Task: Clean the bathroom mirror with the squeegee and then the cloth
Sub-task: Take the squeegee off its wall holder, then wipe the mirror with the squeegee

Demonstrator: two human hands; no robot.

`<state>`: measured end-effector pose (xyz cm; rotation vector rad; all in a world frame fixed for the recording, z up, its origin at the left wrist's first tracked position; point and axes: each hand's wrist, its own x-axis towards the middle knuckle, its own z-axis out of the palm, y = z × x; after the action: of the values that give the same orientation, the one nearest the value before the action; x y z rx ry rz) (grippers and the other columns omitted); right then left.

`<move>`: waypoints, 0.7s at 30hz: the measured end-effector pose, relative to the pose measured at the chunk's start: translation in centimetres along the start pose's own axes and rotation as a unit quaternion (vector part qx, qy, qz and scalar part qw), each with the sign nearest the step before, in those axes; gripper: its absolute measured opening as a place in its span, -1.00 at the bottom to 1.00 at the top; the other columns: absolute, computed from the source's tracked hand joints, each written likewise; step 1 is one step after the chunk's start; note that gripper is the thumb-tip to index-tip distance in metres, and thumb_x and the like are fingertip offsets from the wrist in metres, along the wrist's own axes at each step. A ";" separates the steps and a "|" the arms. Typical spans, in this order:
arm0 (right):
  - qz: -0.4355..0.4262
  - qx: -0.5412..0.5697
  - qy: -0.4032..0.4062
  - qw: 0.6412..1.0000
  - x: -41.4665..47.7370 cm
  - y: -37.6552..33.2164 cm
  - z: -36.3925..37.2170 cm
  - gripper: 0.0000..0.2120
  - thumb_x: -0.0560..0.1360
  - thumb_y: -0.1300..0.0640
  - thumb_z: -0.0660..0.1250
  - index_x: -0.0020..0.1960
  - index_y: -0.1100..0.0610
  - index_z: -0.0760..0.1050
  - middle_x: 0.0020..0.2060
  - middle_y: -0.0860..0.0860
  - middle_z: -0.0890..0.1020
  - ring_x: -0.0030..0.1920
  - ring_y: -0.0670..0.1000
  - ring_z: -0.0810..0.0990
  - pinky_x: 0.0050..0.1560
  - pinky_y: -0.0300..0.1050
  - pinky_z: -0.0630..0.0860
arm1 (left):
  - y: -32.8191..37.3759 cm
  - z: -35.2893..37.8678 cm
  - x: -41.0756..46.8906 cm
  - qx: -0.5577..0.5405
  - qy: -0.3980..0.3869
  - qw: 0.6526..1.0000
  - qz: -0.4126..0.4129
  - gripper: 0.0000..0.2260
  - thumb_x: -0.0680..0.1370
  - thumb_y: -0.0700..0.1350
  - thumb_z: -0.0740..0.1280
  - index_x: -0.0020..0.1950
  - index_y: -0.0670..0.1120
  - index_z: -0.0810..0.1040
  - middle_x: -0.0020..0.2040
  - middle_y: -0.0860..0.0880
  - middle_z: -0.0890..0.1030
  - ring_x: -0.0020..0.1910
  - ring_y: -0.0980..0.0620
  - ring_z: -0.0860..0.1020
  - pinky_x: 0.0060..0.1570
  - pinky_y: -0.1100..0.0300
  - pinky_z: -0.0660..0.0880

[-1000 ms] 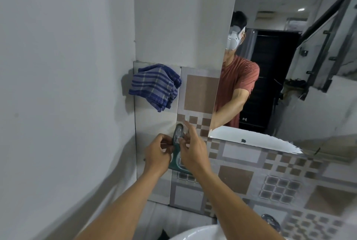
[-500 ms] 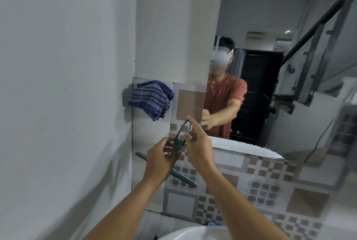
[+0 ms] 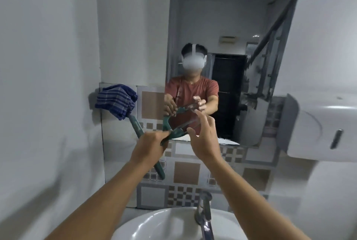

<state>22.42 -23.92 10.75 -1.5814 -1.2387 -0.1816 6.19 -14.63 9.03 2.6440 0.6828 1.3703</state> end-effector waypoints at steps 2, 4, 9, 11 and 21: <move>-0.060 -0.091 -0.029 0.994 0.4 0.3 -1.9 -0.49 0.60 0.19 0.30 0.52 0.01 0.34 0.45 0.07 0.36 0.41 0.09 0.34 0.42 0.10 0.38 | 1.5 -0.6 1.3 0.019 -0.013 0.999 0.030 -0.73 0.54 -0.26 0.39 0.22 -0.10 0.66 -0.14 -0.11 0.71 -0.23 -0.07 0.65 -0.13 0.07 0.62; -0.125 -0.175 -0.049 0.975 0.9 0.2 -3.9 -0.56 0.60 0.13 0.22 0.47 0.03 0.42 0.42 0.05 0.45 0.46 0.12 0.28 0.45 0.22 0.31 | 2.8 -1.1 2.8 0.028 -0.031 0.997 0.060 -0.73 0.56 -0.27 0.36 0.24 -0.09 0.64 -0.14 -0.09 0.70 -0.25 -0.04 0.64 -0.15 0.05 0.63; -0.246 -0.308 -0.031 0.919 3.6 -0.9 -8.6 -0.51 0.56 -0.16 0.27 0.43 0.00 0.46 0.13 0.00 0.63 0.30 0.12 0.51 0.48 0.39 0.18 | 5.0 -3.0 7.6 0.047 -0.041 0.990 0.129 -0.71 0.56 -0.31 0.35 0.27 -0.14 0.60 -0.03 -0.09 0.72 -0.19 -0.02 0.67 -0.10 0.18 0.62; -0.285 -0.323 -0.002 0.903 5.2 -1.4 -9.8 -0.52 0.52 -0.12 0.41 0.39 0.02 0.49 0.08 0.04 0.64 0.19 0.15 0.59 0.38 0.39 0.34 | 5.7 -4.0 9.7 0.058 -0.035 0.985 0.156 -0.72 0.56 -0.31 0.35 0.26 -0.15 0.61 -0.02 -0.09 0.72 -0.17 -0.02 0.68 -0.11 0.22 0.61; -0.298 -0.327 0.031 0.896 13.6 -6.0 -12.3 -0.57 0.62 -0.05 0.23 0.40 0.16 0.43 0.23 0.09 0.57 0.15 0.14 0.55 0.17 0.15 0.53 | 6.3 -3.3 13.8 0.082 0.215 0.958 0.174 -0.78 0.51 -0.12 0.43 0.13 -0.12 0.57 0.01 -0.05 0.61 -0.04 0.01 0.53 -0.04 0.15 0.54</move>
<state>29.45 -25.95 28.61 -1.6612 -1.6891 -1.1341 12.62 -14.81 23.13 2.7053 0.3833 2.1111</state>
